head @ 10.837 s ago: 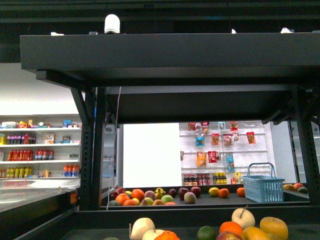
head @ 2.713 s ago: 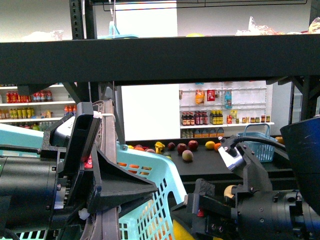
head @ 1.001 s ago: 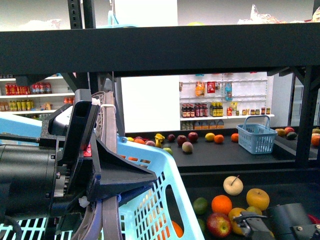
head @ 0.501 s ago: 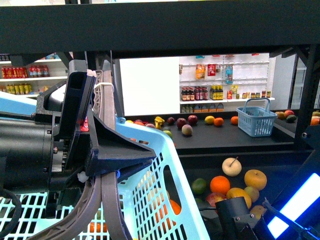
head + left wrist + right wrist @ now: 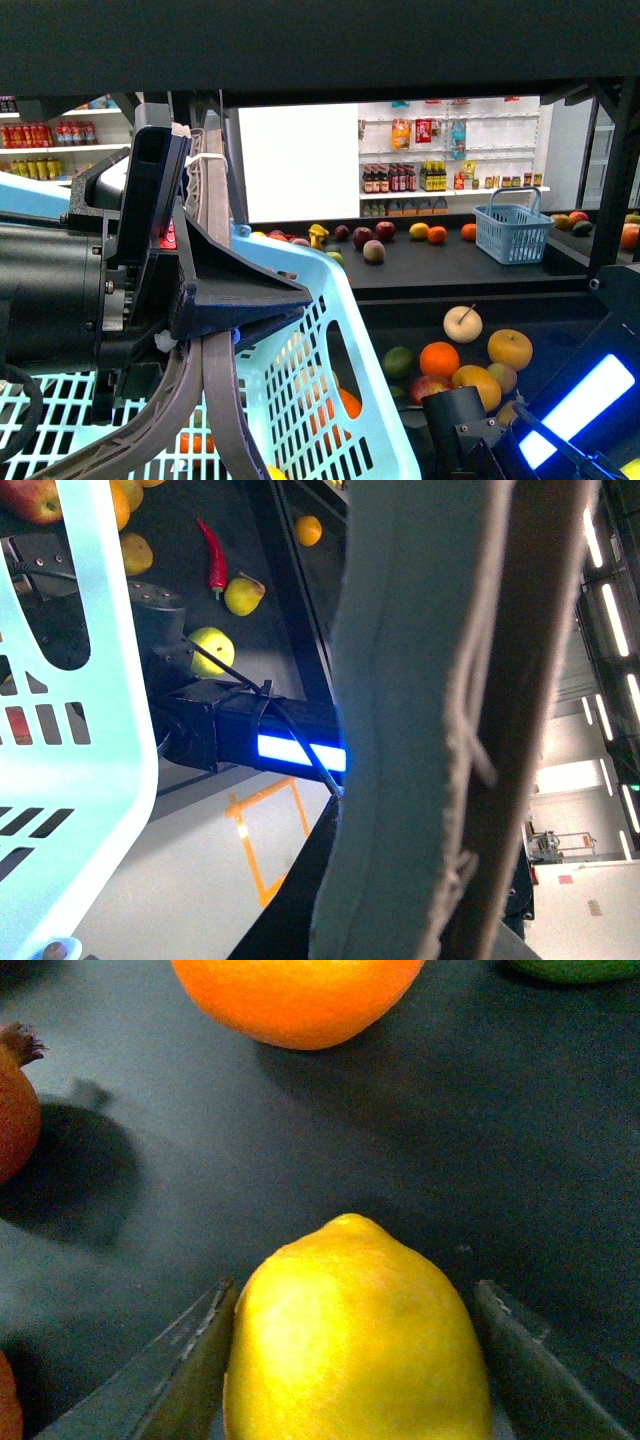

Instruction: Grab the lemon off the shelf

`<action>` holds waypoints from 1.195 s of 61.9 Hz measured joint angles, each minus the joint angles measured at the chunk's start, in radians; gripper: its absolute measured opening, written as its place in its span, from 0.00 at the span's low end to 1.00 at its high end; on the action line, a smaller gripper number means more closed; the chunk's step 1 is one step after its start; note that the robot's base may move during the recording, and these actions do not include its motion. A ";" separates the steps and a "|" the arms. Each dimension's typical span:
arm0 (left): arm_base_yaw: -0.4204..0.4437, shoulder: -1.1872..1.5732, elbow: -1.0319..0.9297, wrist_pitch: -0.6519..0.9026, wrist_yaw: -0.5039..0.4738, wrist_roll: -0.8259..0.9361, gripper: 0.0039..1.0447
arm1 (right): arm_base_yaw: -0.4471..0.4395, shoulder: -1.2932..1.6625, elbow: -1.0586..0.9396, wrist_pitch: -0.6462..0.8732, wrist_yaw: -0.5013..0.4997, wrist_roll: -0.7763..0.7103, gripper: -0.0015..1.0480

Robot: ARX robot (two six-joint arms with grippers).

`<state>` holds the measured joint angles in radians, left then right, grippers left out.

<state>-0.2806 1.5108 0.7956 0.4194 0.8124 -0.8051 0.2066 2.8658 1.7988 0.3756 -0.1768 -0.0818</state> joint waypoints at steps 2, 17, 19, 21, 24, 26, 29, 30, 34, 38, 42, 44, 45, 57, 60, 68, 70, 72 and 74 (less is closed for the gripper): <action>0.000 0.000 0.000 0.000 0.000 0.000 0.09 | 0.000 0.000 0.001 0.000 -0.001 0.001 0.61; 0.000 0.000 0.000 0.000 0.000 0.000 0.09 | -0.006 -0.022 -0.034 0.000 -0.003 0.002 0.56; 0.000 0.000 0.000 0.000 0.000 0.000 0.09 | -0.010 -0.031 -0.050 0.002 -0.003 0.005 0.56; 0.000 0.000 0.000 0.000 0.000 0.000 0.09 | -0.012 -0.038 -0.061 0.003 -0.003 0.005 0.56; 0.000 0.000 0.000 0.000 0.000 0.000 0.09 | -0.019 -0.053 -0.083 0.006 -0.002 0.006 0.56; 0.000 0.000 0.000 0.000 0.000 0.000 0.09 | -0.026 -0.066 -0.101 0.012 -0.002 0.010 0.56; 0.000 0.000 0.000 0.000 0.000 0.000 0.09 | -0.037 -0.087 -0.128 0.023 0.001 0.016 0.56; 0.000 0.000 0.000 0.000 0.000 0.000 0.09 | -0.040 -0.094 -0.135 0.026 0.001 0.018 0.56; 0.000 0.000 0.000 0.000 0.000 0.000 0.09 | -0.055 -0.132 -0.172 0.042 0.000 0.033 0.56; 0.000 0.000 0.000 0.000 0.000 0.000 0.09 | -0.073 -0.177 -0.206 0.054 0.001 0.039 0.56; 0.000 0.000 0.000 0.000 0.000 0.000 0.09 | -0.091 -0.227 -0.247 0.070 0.000 0.054 0.56; 0.000 0.000 0.000 0.000 0.000 0.000 0.09 | -0.102 -0.260 -0.269 0.078 0.000 0.064 0.56; 0.000 0.000 0.000 0.000 0.000 0.000 0.09 | -0.106 -0.272 -0.276 0.080 0.000 0.068 0.56; 0.000 0.000 0.000 0.000 0.000 0.000 0.09 | -0.161 -0.486 -0.420 0.132 -0.036 0.149 0.56; 0.000 0.000 0.000 0.000 0.000 0.000 0.09 | -0.169 -0.557 -0.466 0.142 -0.056 0.183 0.56; 0.000 0.000 0.000 0.000 0.000 0.000 0.09 | -0.167 -0.763 -0.595 0.171 -0.122 0.276 0.56; 0.000 0.000 0.000 0.000 0.000 0.000 0.09 | -0.161 -0.804 -0.621 0.176 -0.133 0.295 0.56; 0.000 0.000 0.000 0.000 0.000 0.000 0.09 | -0.154 -0.843 -0.644 0.181 -0.148 0.319 0.56; 0.000 0.000 0.000 0.000 0.000 0.000 0.09 | -0.145 -0.880 -0.666 0.183 -0.156 0.336 0.56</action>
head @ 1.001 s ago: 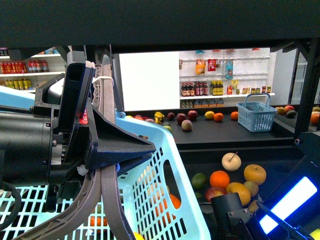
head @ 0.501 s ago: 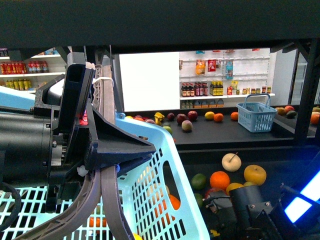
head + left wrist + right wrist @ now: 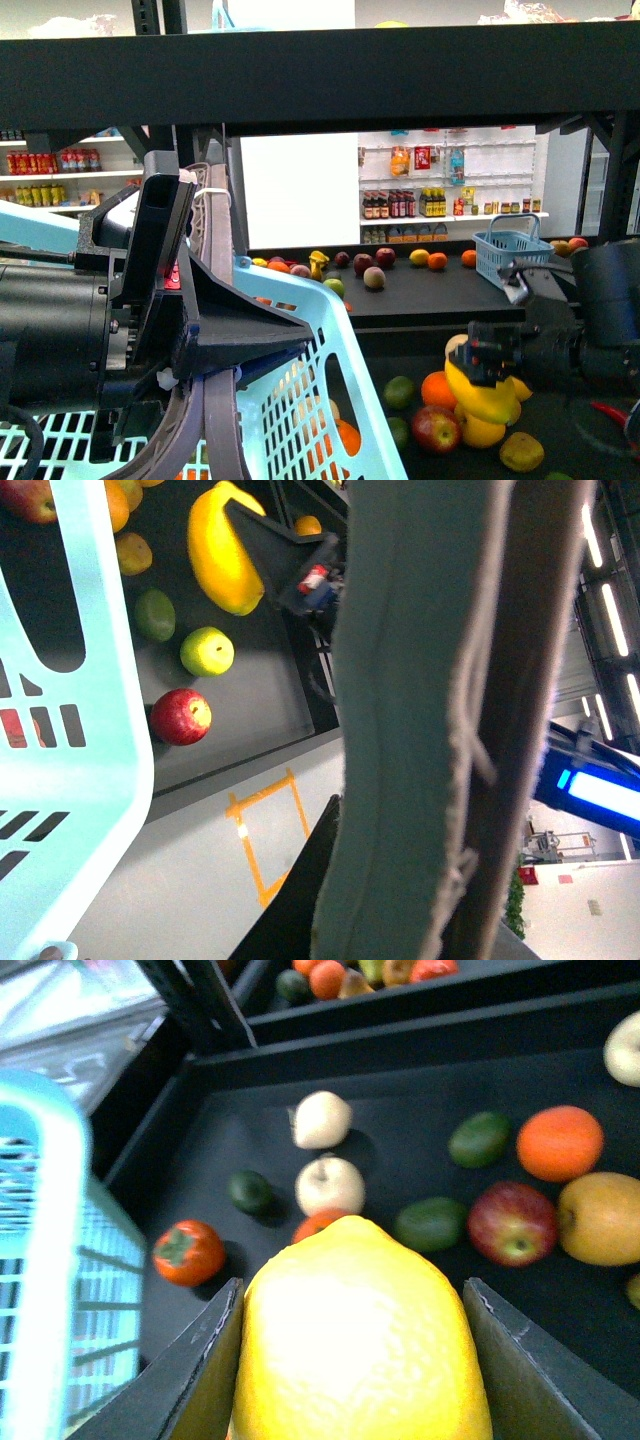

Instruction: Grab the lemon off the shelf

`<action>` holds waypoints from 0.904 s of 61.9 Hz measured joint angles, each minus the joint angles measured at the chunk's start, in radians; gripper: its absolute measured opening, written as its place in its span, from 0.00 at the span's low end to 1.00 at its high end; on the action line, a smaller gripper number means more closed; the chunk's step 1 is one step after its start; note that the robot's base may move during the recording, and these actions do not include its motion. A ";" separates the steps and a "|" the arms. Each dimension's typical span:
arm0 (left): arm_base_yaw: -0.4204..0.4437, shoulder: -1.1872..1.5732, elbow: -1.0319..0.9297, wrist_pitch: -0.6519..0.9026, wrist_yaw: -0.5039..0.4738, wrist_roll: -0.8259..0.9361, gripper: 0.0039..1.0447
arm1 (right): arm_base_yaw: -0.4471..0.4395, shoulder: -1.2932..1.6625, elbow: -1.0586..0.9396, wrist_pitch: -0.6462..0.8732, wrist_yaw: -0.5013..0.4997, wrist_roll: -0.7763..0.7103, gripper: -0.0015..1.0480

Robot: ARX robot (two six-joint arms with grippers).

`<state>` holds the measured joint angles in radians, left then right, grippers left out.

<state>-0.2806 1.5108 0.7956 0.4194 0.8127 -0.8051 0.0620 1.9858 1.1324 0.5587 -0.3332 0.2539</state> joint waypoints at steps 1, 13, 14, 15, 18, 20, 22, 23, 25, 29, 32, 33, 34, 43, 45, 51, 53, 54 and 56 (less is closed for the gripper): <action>0.000 0.000 0.000 0.000 0.000 0.000 0.09 | 0.003 -0.011 -0.007 0.001 -0.003 0.011 0.56; 0.000 0.000 0.000 0.000 0.000 0.000 0.09 | 0.078 -0.174 -0.118 0.020 -0.027 0.130 0.56; 0.000 0.000 0.000 0.000 0.000 0.000 0.09 | 0.089 -0.187 -0.129 0.021 -0.028 0.143 0.56; 0.000 0.000 0.000 0.000 0.000 0.000 0.09 | 0.100 -0.200 -0.138 0.023 -0.029 0.153 0.56; 0.000 0.000 0.000 0.000 0.000 0.000 0.09 | 0.139 -0.235 -0.160 0.023 -0.034 0.179 0.56; 0.000 0.000 0.000 0.000 0.000 0.000 0.09 | 0.150 -0.243 -0.164 0.023 -0.037 0.185 0.56; 0.000 0.000 0.000 0.000 0.000 0.000 0.09 | 0.178 -0.258 -0.168 0.023 -0.042 0.196 0.56; 0.000 0.000 0.000 0.000 0.000 0.000 0.09 | 0.183 -0.259 -0.168 0.023 -0.043 0.197 0.56; 0.000 0.000 0.000 0.000 0.000 0.000 0.09 | 0.198 -0.264 -0.169 0.023 -0.044 0.200 0.56; 0.000 0.000 0.000 0.000 0.000 0.000 0.09 | 0.219 -0.265 -0.169 0.023 -0.044 0.204 0.56; 0.000 0.000 0.000 0.000 0.000 0.000 0.09 | 0.238 -0.263 -0.169 0.023 -0.046 0.208 0.56; 0.000 0.000 0.000 0.000 0.000 0.000 0.09 | 0.242 -0.262 -0.169 0.023 -0.046 0.208 0.56; 0.000 0.000 0.000 0.000 0.000 0.000 0.09 | 0.245 -0.261 -0.169 0.023 -0.047 0.209 0.56; 0.000 0.000 0.000 0.000 0.000 0.000 0.09 | 0.276 -0.231 -0.154 0.023 -0.049 0.225 0.56; 0.000 0.000 0.000 0.000 0.000 0.000 0.09 | 0.280 -0.225 -0.150 0.023 -0.048 0.227 0.56; 0.000 0.000 0.000 0.000 0.000 0.000 0.09 | 0.296 -0.199 -0.131 0.021 -0.045 0.233 0.56; 0.000 0.000 0.000 0.000 0.000 0.000 0.09 | 0.303 -0.191 -0.125 0.020 -0.043 0.235 0.56; 0.000 0.000 0.000 0.000 0.000 0.000 0.09 | 0.305 -0.188 -0.122 0.019 -0.041 0.235 0.56; 0.000 0.000 0.000 0.000 0.000 0.000 0.09 | 0.313 -0.181 -0.117 0.015 -0.036 0.235 0.56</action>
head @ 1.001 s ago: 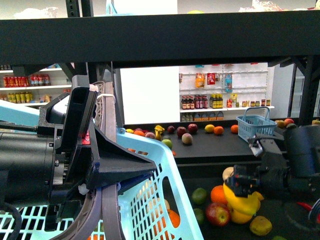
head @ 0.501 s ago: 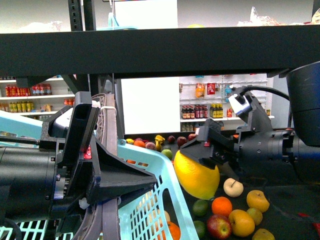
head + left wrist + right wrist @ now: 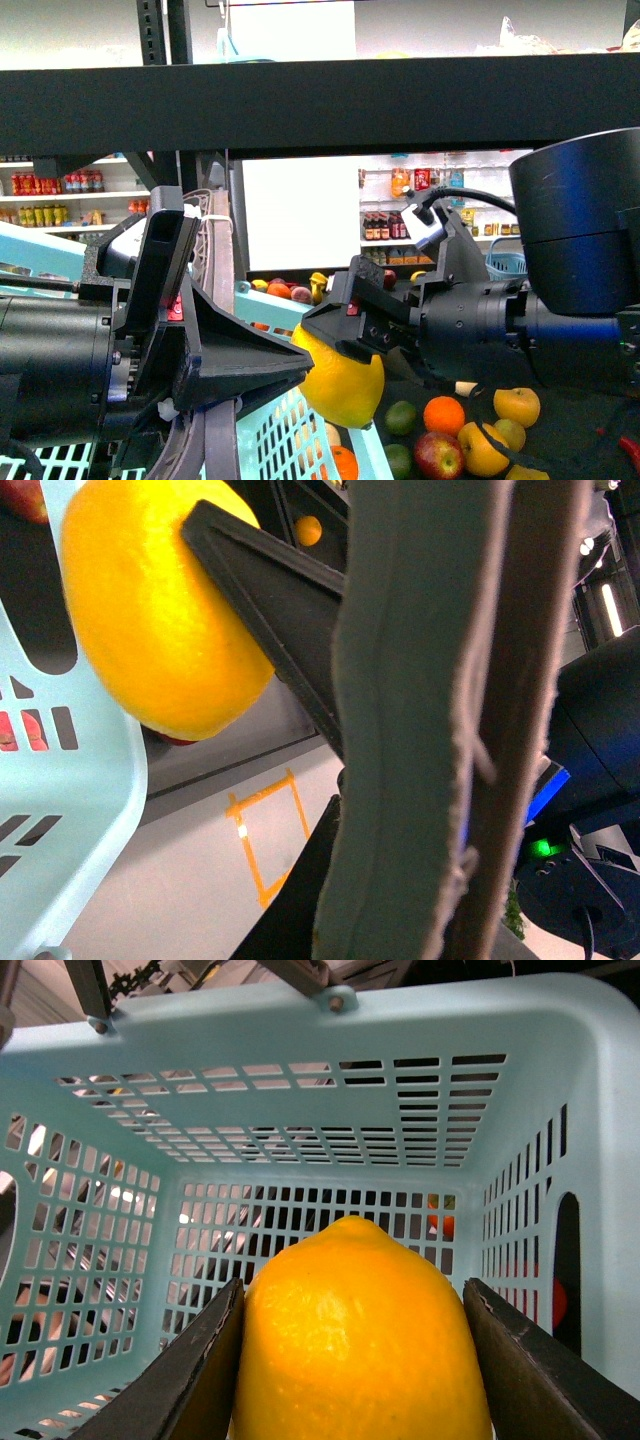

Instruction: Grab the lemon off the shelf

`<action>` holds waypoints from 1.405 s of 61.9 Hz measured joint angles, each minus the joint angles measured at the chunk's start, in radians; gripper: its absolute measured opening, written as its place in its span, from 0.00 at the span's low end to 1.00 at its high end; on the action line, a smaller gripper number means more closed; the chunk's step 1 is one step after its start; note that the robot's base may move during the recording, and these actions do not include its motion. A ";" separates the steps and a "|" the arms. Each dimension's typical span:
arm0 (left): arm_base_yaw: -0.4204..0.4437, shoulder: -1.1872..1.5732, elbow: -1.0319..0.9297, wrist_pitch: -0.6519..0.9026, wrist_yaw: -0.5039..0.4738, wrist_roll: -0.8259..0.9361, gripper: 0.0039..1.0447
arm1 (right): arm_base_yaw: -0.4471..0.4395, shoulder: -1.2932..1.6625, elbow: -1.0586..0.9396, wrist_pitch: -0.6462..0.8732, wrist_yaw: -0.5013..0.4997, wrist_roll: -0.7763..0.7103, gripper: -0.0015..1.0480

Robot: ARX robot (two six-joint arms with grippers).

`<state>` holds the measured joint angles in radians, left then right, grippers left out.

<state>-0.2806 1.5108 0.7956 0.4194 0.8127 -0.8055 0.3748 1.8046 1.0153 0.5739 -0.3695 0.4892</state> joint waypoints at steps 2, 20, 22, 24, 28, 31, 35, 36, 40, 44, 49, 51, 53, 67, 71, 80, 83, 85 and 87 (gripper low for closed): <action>0.000 0.000 0.000 0.000 0.001 0.000 0.09 | 0.005 0.004 0.003 -0.002 0.003 0.000 0.56; 0.008 0.000 -0.001 0.000 -0.007 -0.002 0.08 | 0.025 0.024 0.031 -0.027 0.042 -0.012 0.74; 0.009 -0.002 -0.001 0.000 -0.006 -0.002 0.08 | 0.024 0.024 0.031 -0.026 0.043 -0.013 0.77; 0.009 -0.004 -0.001 0.000 -0.006 -0.002 0.08 | 0.021 0.024 0.031 -0.024 0.044 -0.013 0.82; 0.010 -0.006 -0.001 0.000 -0.006 -0.003 0.08 | 0.016 0.024 0.031 -0.020 0.043 -0.013 0.89; 0.011 -0.007 -0.001 0.000 -0.005 -0.006 0.08 | 0.011 0.024 0.031 -0.020 0.043 -0.013 0.94; 0.011 -0.007 -0.001 0.000 0.000 -0.008 0.08 | 0.007 0.024 0.031 -0.020 0.039 -0.011 0.93; 0.010 -0.007 -0.001 0.000 0.000 -0.008 0.08 | 0.006 0.024 0.031 -0.020 0.038 -0.010 0.93; 0.010 -0.007 -0.001 0.000 -0.002 -0.008 0.08 | 0.001 0.021 0.031 -0.021 0.026 -0.003 0.93; 0.006 -0.007 -0.001 0.000 0.000 -0.009 0.08 | -0.002 0.012 0.031 -0.026 0.016 0.001 0.93; 0.001 -0.007 -0.001 0.000 0.002 -0.011 0.08 | -0.016 -0.017 0.031 -0.042 0.002 0.006 0.93; 0.001 -0.007 -0.001 0.000 0.002 -0.010 0.08 | -0.027 -0.036 0.031 -0.050 0.010 0.002 0.93; 0.001 -0.007 -0.001 0.000 0.002 -0.008 0.08 | -0.037 -0.051 0.031 -0.055 0.019 -0.009 0.93; 0.001 -0.007 -0.001 0.000 0.000 -0.014 0.08 | -0.200 -0.273 -0.023 -0.135 0.239 -0.192 0.93; 0.001 -0.007 -0.001 0.000 0.000 -0.012 0.08 | -0.237 -0.340 -0.085 -0.135 0.296 -0.243 0.93; 0.001 -0.007 -0.001 0.000 0.002 -0.018 0.08 | -0.301 -0.521 -0.286 -0.140 0.367 -0.330 0.93; 0.001 -0.007 -0.001 0.000 0.001 -0.017 0.08 | -0.315 -0.583 -0.346 -0.162 0.383 -0.349 0.93; 0.001 -0.007 -0.001 0.000 0.000 -0.016 0.08 | -0.332 -0.663 -0.417 -0.192 0.408 -0.366 0.93; 0.001 -0.007 -0.001 0.000 -0.001 -0.016 0.08 | -0.342 -0.732 -0.472 -0.215 0.424 -0.378 0.93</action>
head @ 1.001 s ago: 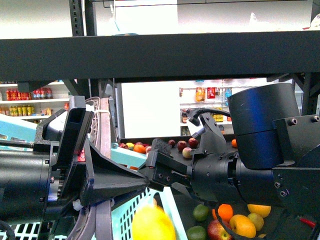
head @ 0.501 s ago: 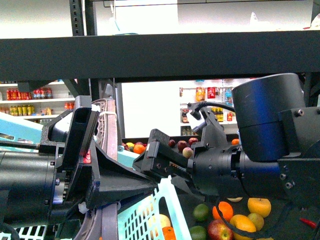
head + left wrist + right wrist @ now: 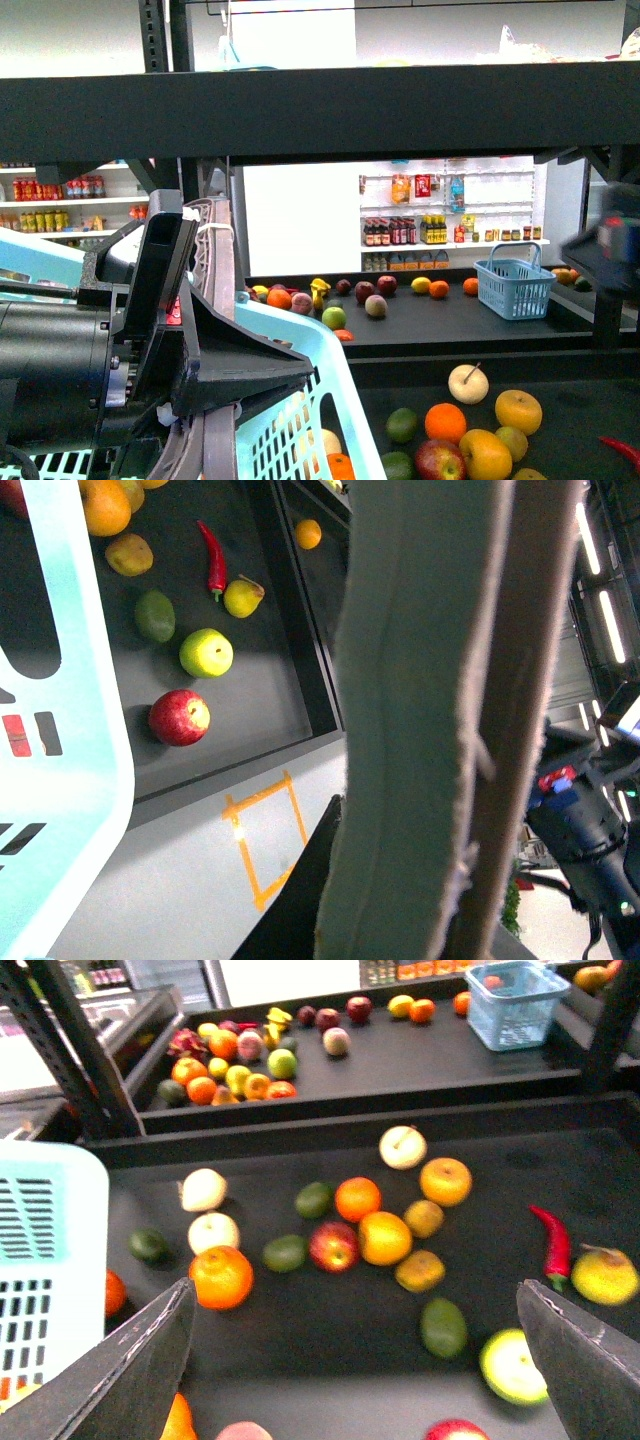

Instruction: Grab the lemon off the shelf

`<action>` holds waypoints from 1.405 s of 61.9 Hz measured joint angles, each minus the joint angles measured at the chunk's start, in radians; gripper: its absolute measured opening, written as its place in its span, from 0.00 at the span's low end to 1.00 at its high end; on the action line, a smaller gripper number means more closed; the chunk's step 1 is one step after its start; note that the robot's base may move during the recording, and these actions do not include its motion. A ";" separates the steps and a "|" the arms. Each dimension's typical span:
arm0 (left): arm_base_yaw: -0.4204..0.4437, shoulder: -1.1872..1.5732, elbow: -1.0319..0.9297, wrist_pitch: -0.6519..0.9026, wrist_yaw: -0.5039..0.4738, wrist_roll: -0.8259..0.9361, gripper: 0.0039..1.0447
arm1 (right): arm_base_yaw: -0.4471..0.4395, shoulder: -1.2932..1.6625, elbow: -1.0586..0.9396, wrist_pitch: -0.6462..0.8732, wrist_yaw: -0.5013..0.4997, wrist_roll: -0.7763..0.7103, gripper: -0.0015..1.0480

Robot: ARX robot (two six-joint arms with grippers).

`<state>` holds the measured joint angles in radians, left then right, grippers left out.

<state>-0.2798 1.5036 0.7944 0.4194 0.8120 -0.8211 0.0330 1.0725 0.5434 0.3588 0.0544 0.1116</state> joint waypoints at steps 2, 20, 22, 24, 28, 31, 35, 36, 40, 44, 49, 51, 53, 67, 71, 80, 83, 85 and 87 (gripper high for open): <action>0.000 0.000 0.000 0.000 0.000 0.000 0.08 | -0.007 -0.054 -0.040 -0.024 0.012 -0.013 0.93; 0.000 0.000 0.000 0.000 0.001 -0.001 0.08 | 0.013 -0.565 -0.250 -0.322 0.153 -0.063 0.93; 0.000 0.000 0.000 0.000 0.000 -0.001 0.08 | 0.016 -0.635 -0.271 -0.325 0.126 -0.076 0.90; 0.000 0.000 0.000 0.000 0.000 0.000 0.08 | 0.001 -0.691 -0.294 -0.309 0.052 -0.081 0.85; 0.000 0.000 0.000 0.000 0.000 0.001 0.08 | -0.020 -0.816 -0.330 -0.364 -0.031 -0.089 0.76; 0.000 0.000 0.000 0.000 0.000 0.002 0.08 | -0.026 -0.903 -0.362 -0.384 -0.051 -0.095 0.68; 0.000 0.000 0.000 0.000 0.000 -0.002 0.08 | -0.028 -0.946 -0.388 -0.385 -0.051 -0.101 0.56; 0.000 0.000 0.000 0.000 0.001 -0.001 0.08 | -0.028 -0.952 -0.395 -0.385 -0.052 -0.102 0.53; 0.000 0.000 0.000 0.000 0.001 0.001 0.08 | -0.029 -0.960 -0.416 -0.384 -0.053 -0.103 0.43; 0.000 0.000 0.000 0.000 0.000 -0.001 0.08 | -0.029 -0.970 -0.432 -0.382 -0.052 -0.103 0.33; 0.000 0.000 0.000 0.000 0.001 0.000 0.08 | -0.030 -0.980 -0.444 -0.379 -0.052 -0.104 0.21; 0.000 0.000 0.000 0.000 0.001 0.001 0.08 | -0.030 -0.986 -0.449 -0.377 -0.052 -0.105 0.15; 0.000 0.000 0.000 0.000 0.000 0.001 0.08 | -0.030 -0.993 -0.456 -0.373 -0.053 -0.105 0.06; 0.000 0.000 0.000 0.000 0.001 0.000 0.08 | -0.030 -1.016 -0.483 -0.368 -0.053 -0.108 0.03; 0.000 0.000 0.000 0.000 0.001 0.000 0.08 | -0.030 -1.024 -0.495 -0.367 -0.053 -0.108 0.03; 0.000 0.000 0.000 0.000 0.001 0.000 0.08 | -0.031 -1.062 -0.528 -0.361 -0.053 -0.108 0.03; 0.000 0.000 0.000 0.000 0.000 0.000 0.08 | -0.031 -1.064 -0.528 -0.361 -0.054 -0.108 0.03; 0.000 0.000 0.000 0.000 0.001 0.000 0.08 | -0.031 -1.064 -0.528 -0.361 -0.054 -0.108 0.03; 0.000 0.000 0.000 0.000 0.000 0.000 0.08 | -0.031 -1.065 -0.528 -0.361 -0.054 -0.108 0.03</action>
<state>-0.2802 1.5036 0.7944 0.4194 0.8124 -0.8207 0.0021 0.0074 0.0154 -0.0021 0.0002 0.0032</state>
